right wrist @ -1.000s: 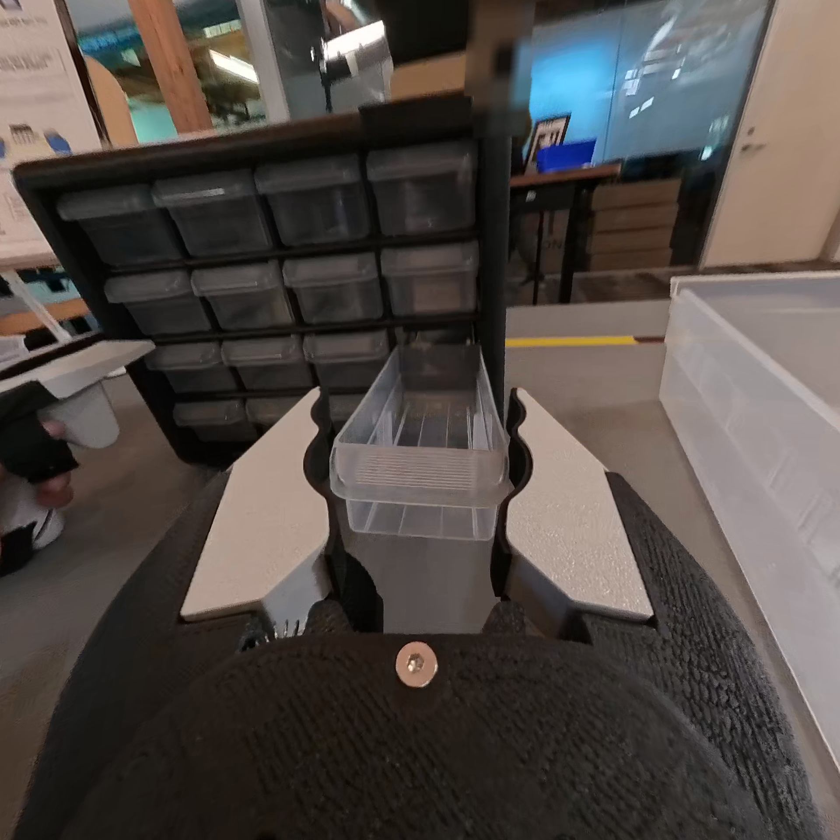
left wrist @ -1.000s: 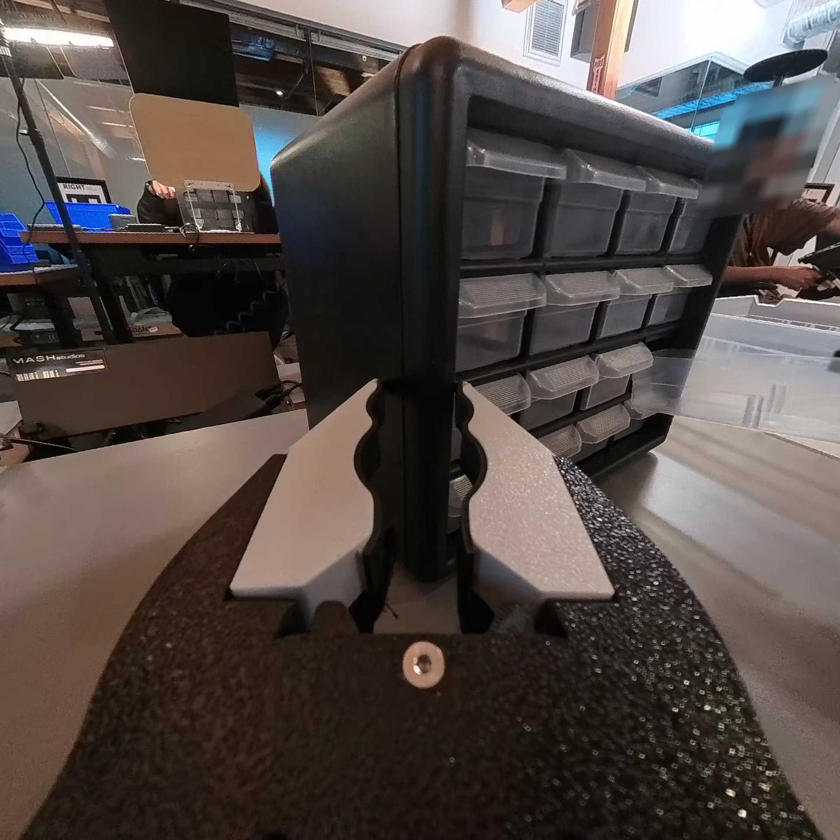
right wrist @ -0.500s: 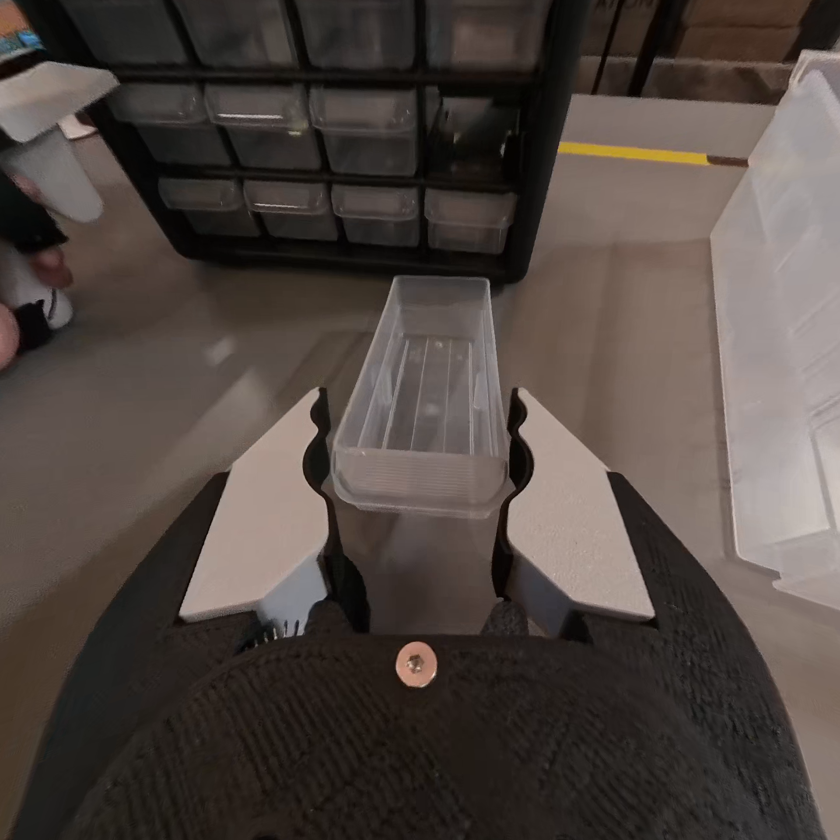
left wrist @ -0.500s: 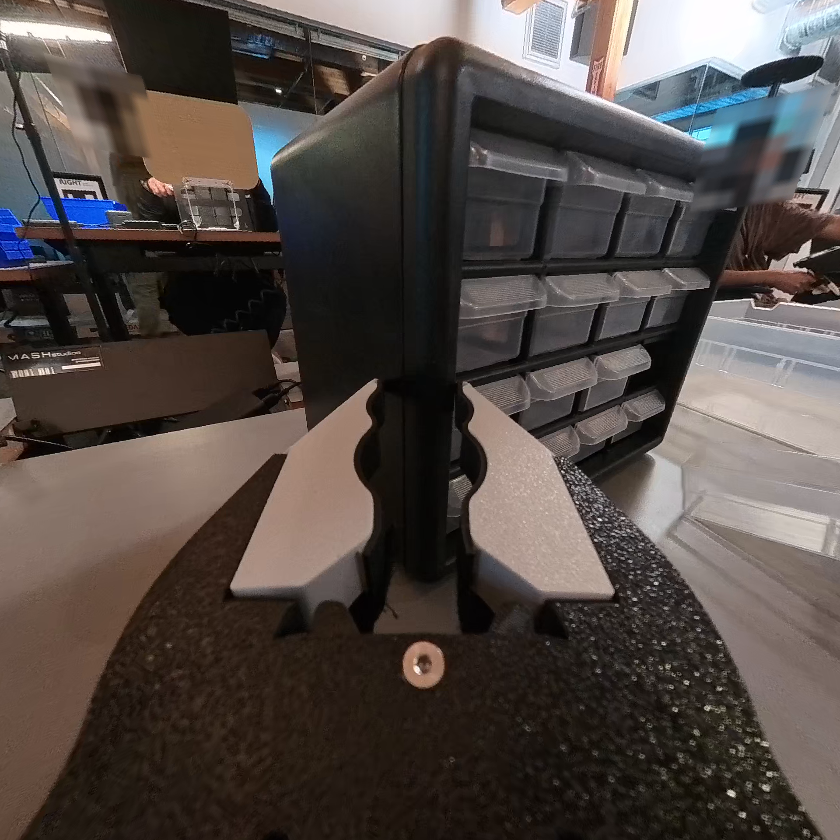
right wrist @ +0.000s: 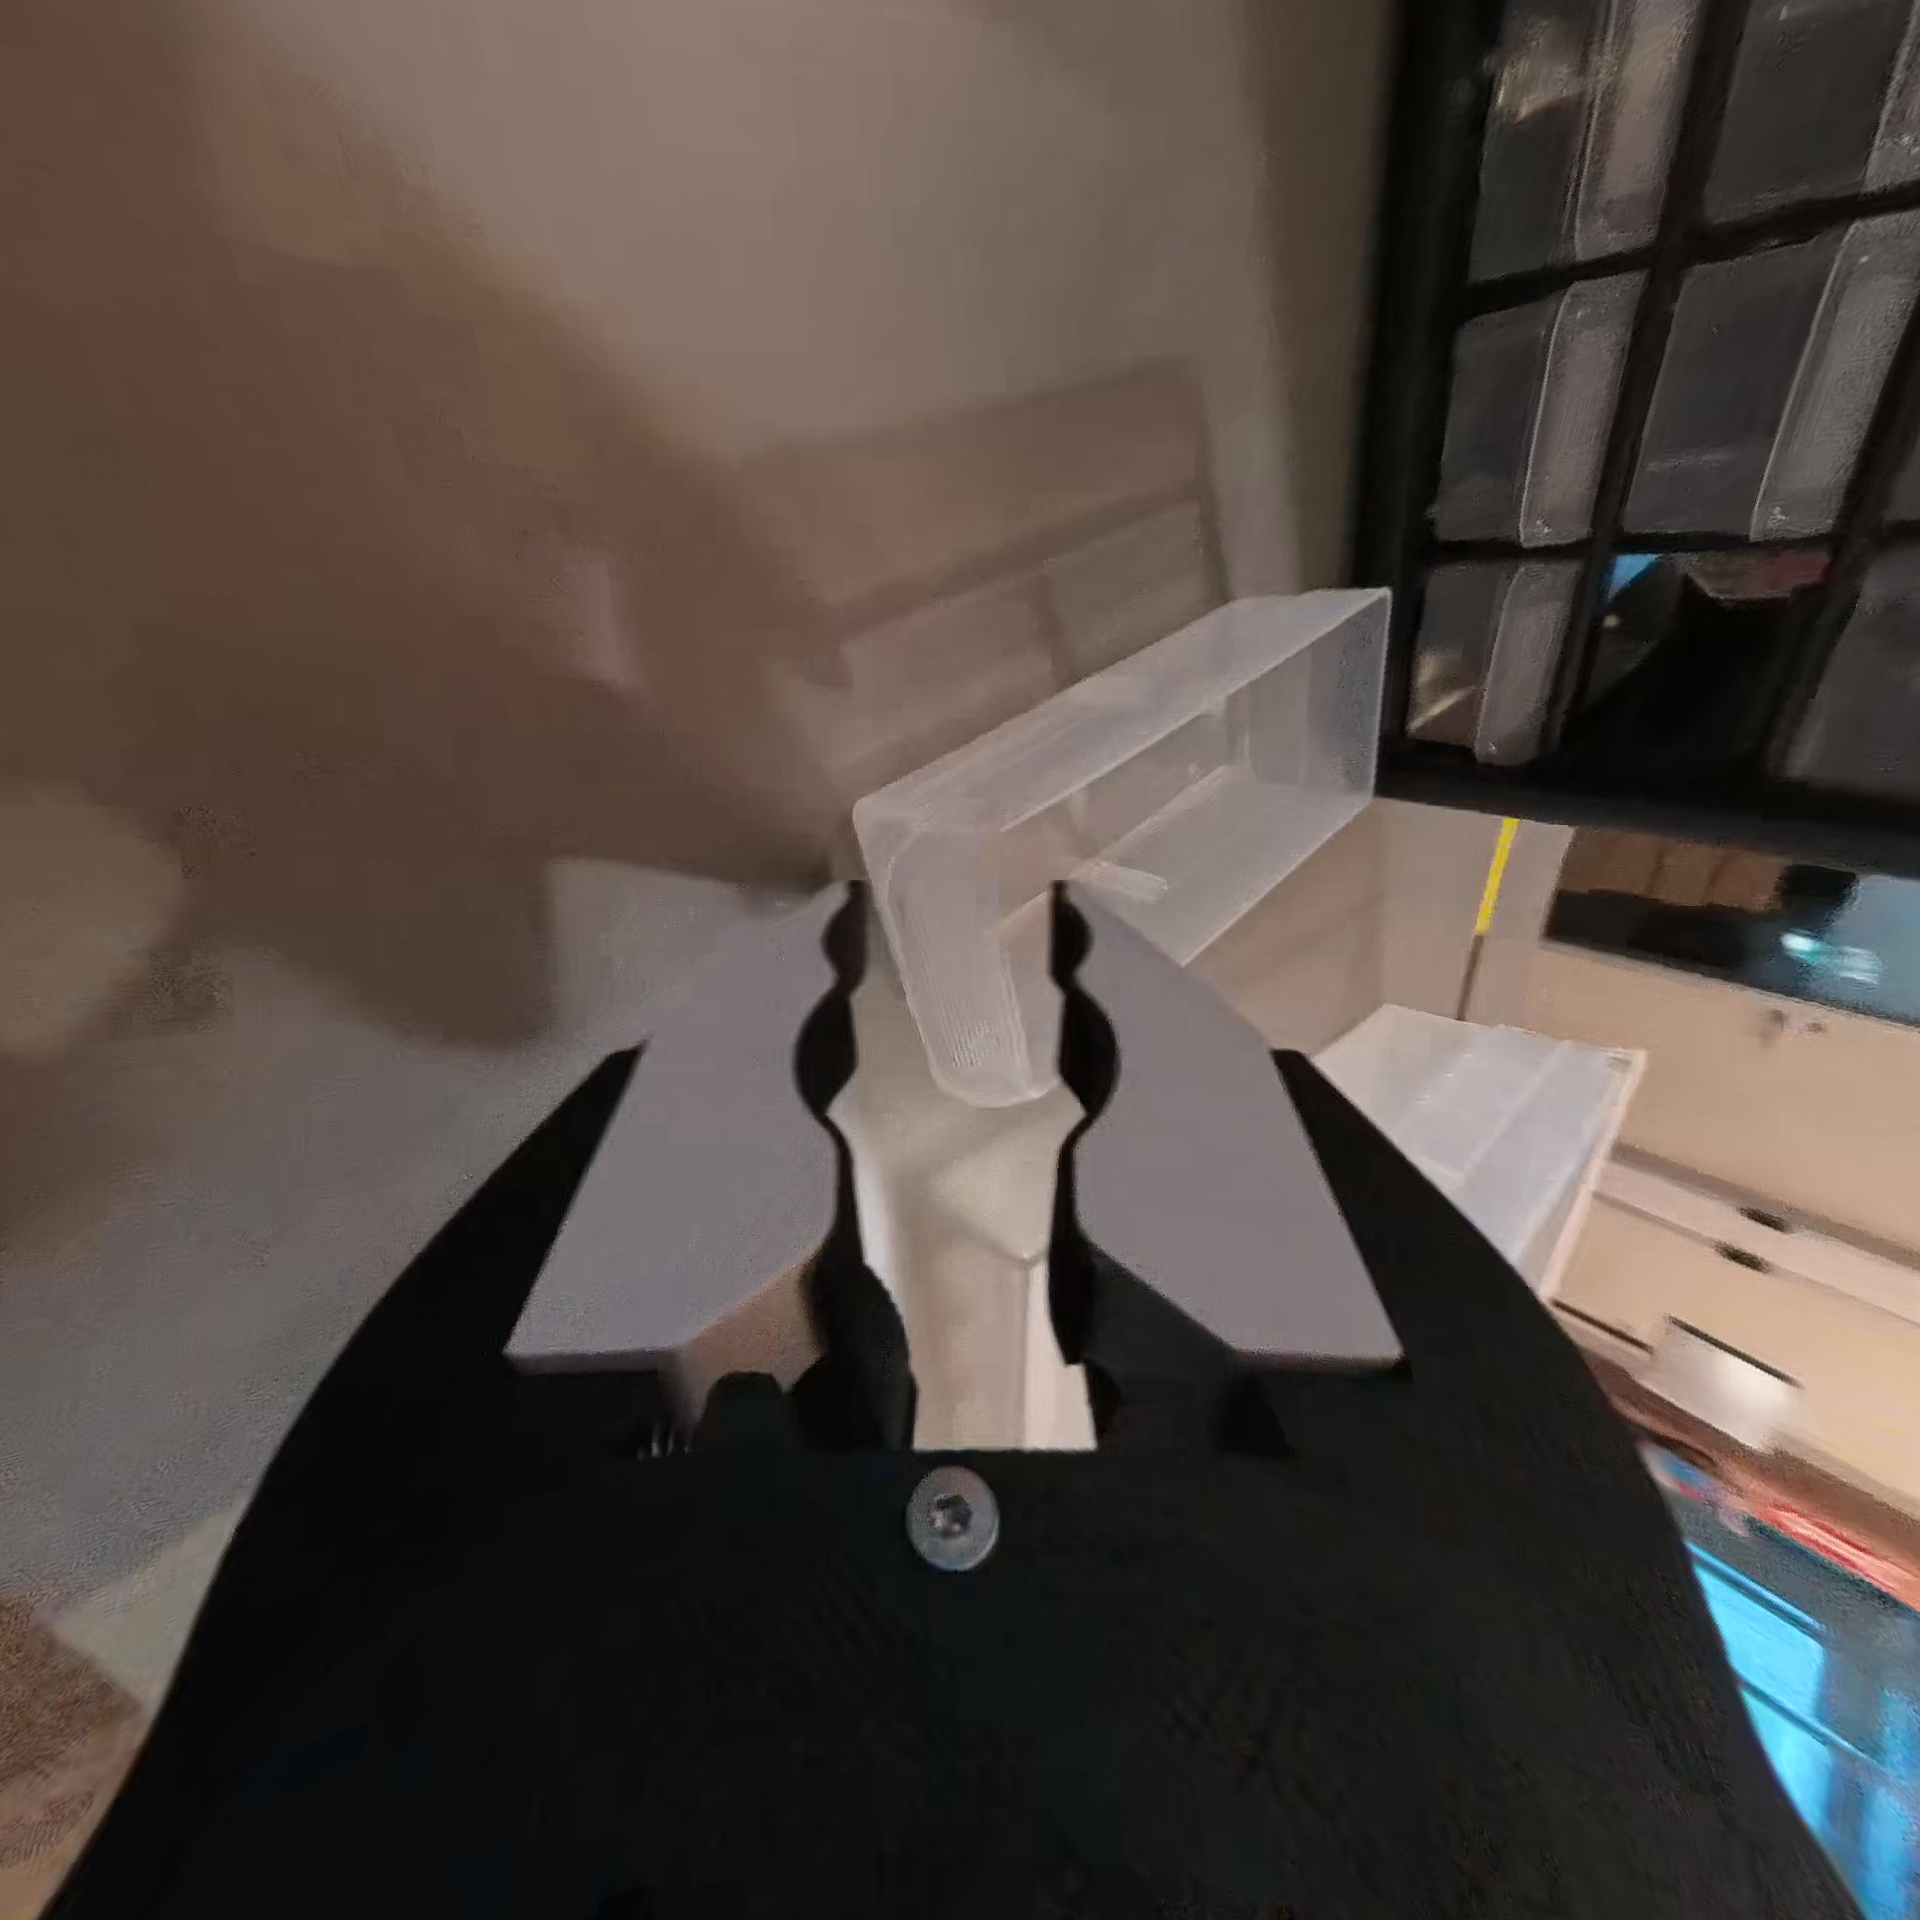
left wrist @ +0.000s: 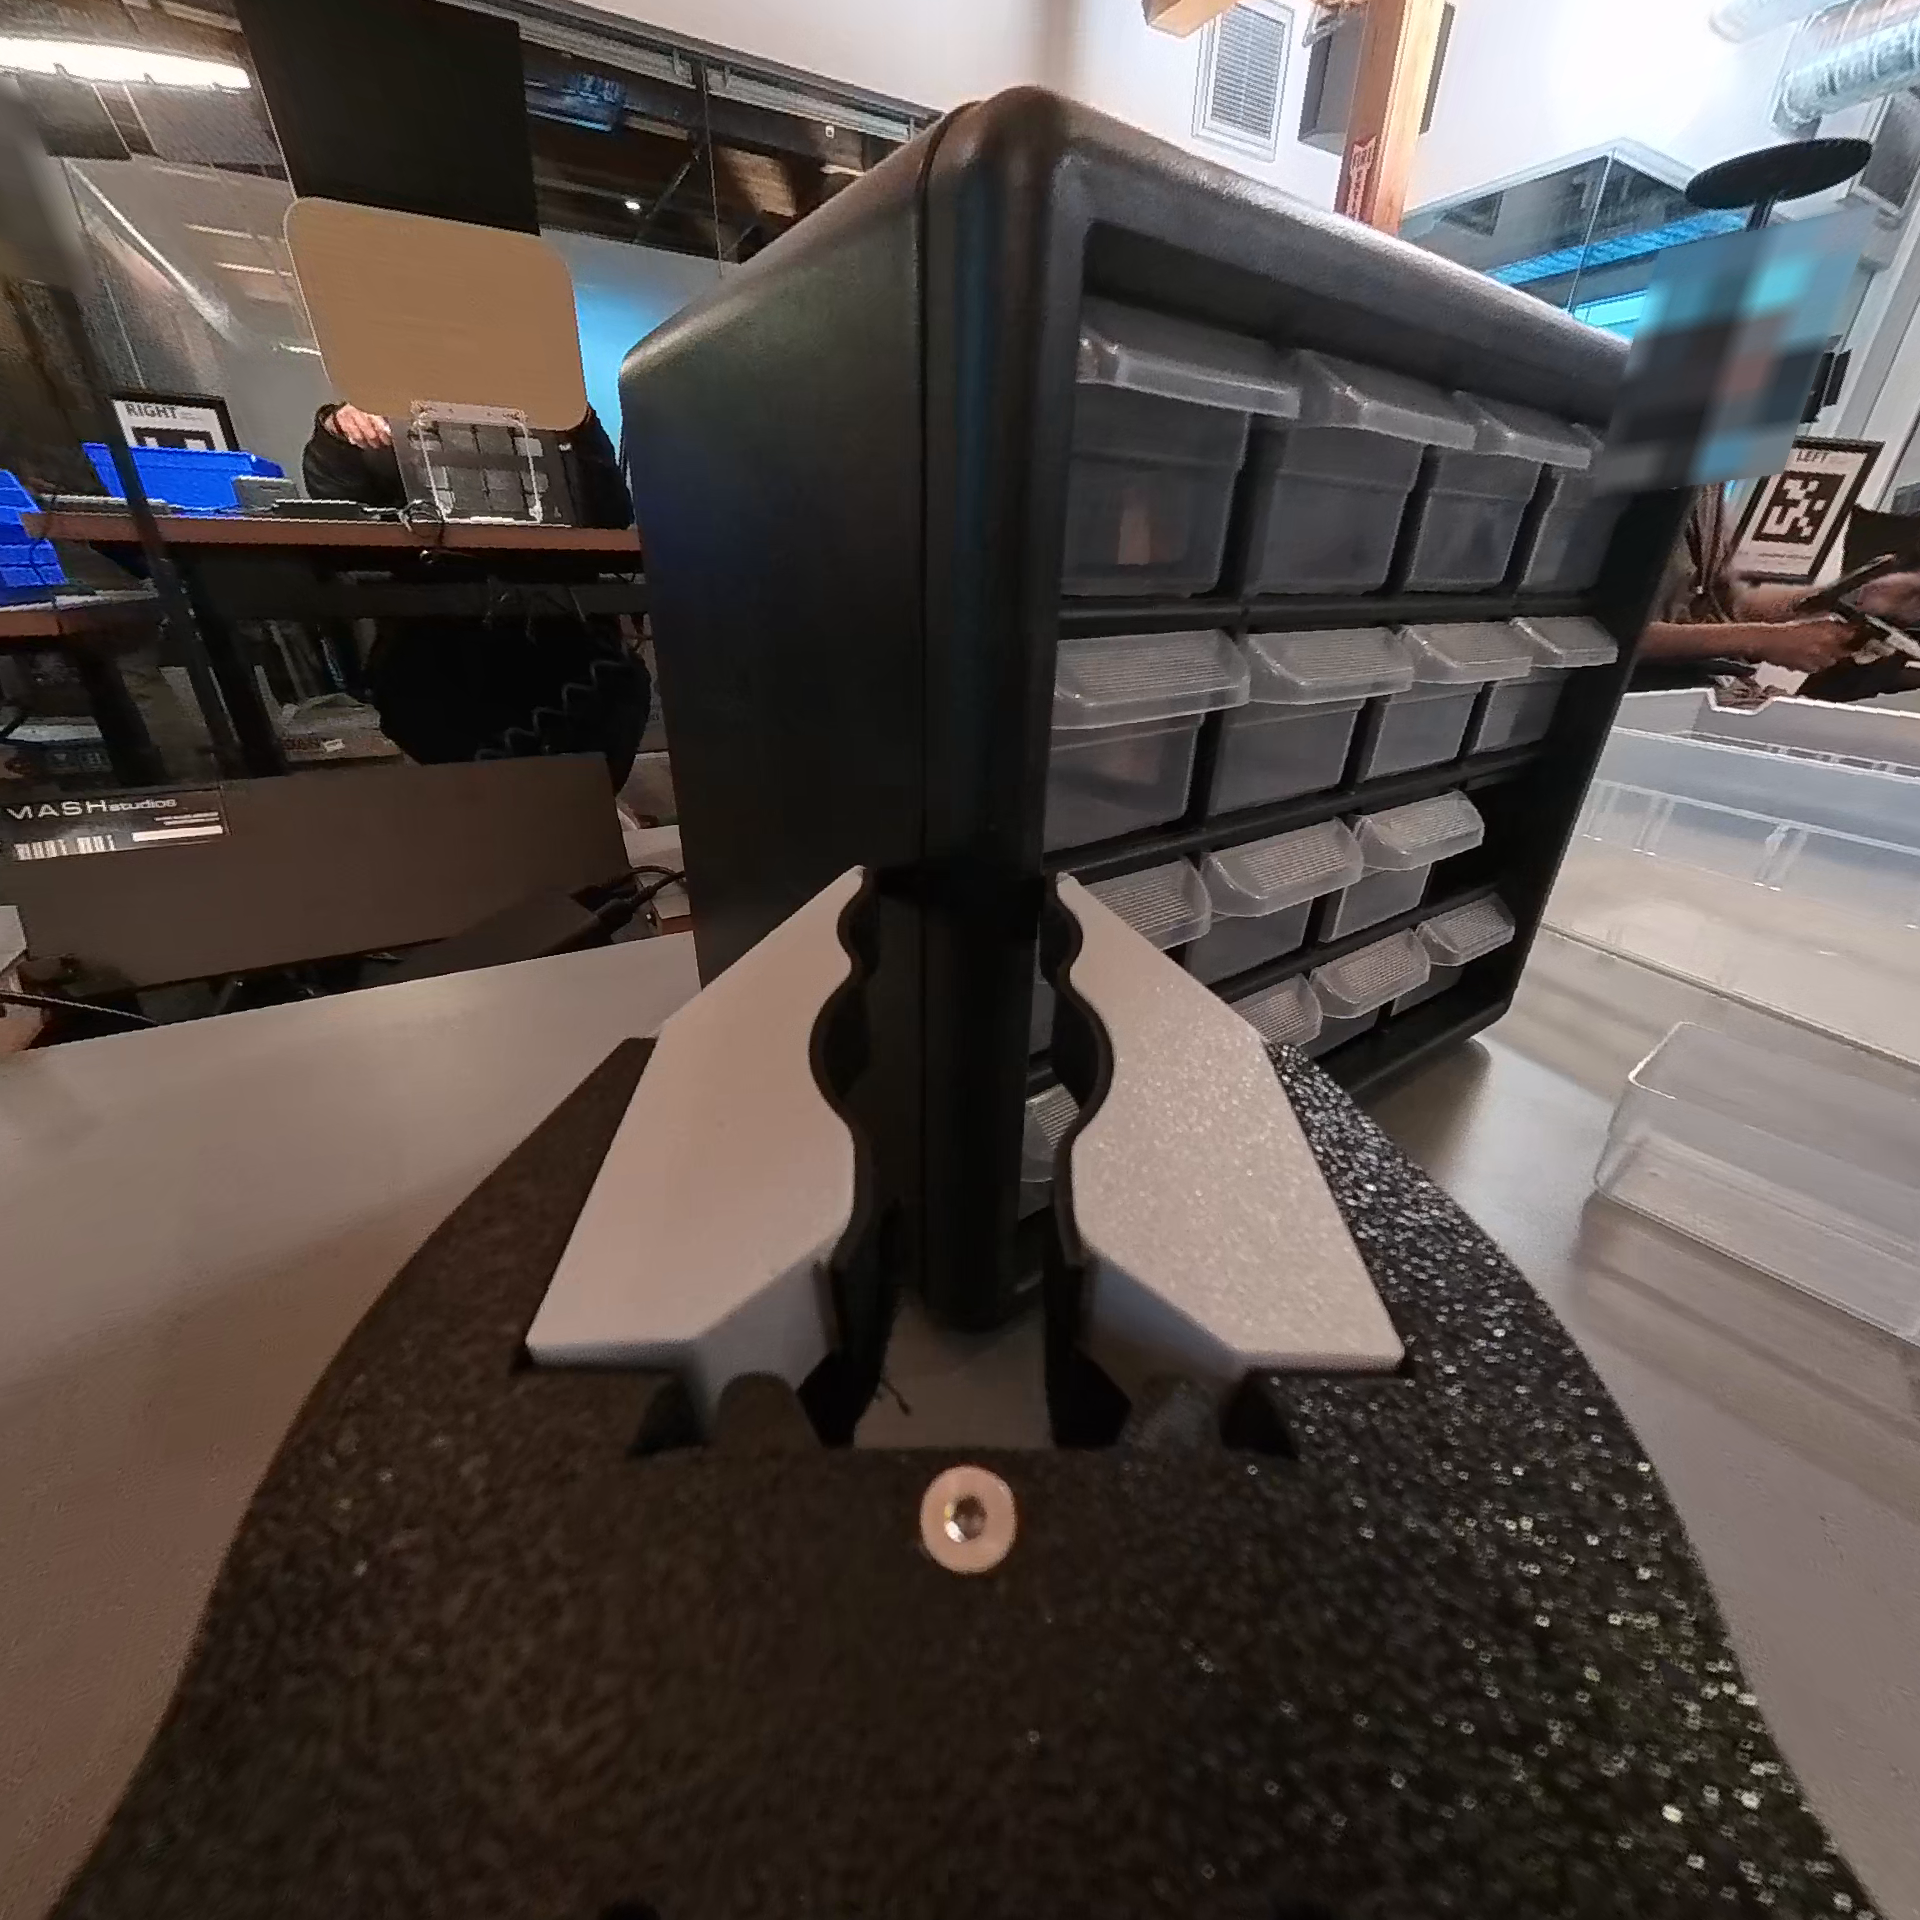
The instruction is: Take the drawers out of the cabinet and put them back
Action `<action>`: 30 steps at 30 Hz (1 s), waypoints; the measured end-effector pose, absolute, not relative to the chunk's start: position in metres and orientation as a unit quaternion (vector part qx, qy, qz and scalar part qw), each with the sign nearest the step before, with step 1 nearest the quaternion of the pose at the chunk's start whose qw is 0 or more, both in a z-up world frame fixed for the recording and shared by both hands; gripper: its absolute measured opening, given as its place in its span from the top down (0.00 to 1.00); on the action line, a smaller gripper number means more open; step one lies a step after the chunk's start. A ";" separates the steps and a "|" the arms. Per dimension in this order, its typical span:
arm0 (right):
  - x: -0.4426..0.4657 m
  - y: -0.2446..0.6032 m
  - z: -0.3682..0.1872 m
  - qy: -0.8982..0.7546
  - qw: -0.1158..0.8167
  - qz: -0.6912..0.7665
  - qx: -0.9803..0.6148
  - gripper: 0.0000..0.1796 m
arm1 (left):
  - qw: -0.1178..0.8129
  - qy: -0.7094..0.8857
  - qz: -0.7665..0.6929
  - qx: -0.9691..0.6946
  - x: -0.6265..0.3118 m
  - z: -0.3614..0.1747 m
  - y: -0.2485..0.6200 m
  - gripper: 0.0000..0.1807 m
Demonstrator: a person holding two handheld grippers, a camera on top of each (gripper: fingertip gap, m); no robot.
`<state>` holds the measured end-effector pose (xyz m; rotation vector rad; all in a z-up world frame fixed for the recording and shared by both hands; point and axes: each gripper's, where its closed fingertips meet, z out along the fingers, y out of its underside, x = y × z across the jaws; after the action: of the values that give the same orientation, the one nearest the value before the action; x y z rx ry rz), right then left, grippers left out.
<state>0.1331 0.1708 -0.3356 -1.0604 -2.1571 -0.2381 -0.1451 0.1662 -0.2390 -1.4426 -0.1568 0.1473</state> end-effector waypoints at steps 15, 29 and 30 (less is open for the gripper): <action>0.098 0.209 -0.290 -0.863 0.311 -0.104 -0.383 0.90 | 0.746 -0.073 0.062 -0.659 -0.145 -0.239 0.166 0.84; 0.091 0.219 -0.272 -0.886 0.265 -0.127 -0.358 0.90 | 0.746 -0.078 0.053 -0.659 -0.145 -0.239 0.167 0.84; 0.090 0.220 -0.272 -0.887 0.262 -0.129 -0.358 0.90 | 0.746 -0.078 0.052 -0.660 -0.145 -0.239 0.167 0.84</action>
<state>0.0904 0.2202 -0.2715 -0.9687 -2.3998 -0.3487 -0.1455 0.1665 -0.2390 -1.4436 -0.1717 0.1148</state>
